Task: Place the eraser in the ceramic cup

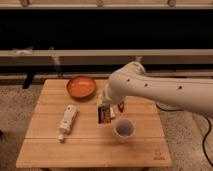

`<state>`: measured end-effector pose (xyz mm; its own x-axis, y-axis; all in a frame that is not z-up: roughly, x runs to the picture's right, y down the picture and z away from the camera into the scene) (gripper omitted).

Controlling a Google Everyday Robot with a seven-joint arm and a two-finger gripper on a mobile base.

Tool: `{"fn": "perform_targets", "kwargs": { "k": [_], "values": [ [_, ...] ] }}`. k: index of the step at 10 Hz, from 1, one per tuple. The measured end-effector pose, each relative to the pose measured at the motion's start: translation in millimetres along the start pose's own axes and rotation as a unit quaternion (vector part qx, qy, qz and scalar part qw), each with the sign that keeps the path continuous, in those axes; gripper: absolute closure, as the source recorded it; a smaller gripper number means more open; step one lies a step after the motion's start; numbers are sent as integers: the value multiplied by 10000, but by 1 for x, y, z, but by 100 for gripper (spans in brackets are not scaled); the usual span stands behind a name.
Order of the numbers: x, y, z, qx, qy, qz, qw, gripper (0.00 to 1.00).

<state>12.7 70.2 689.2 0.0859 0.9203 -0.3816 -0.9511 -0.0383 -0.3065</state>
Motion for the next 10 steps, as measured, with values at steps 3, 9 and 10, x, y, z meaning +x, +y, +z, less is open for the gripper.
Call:
{"fn": "perform_targets", "kwargs": {
  "k": [3, 9, 10],
  "values": [
    [5, -30, -7, 10, -150, 366, 9992, 99],
    [35, -80, -11, 246, -332, 959, 9945, 44],
    [37, -82, -9, 281, -347, 1010, 9939, 36]
  ]
}}
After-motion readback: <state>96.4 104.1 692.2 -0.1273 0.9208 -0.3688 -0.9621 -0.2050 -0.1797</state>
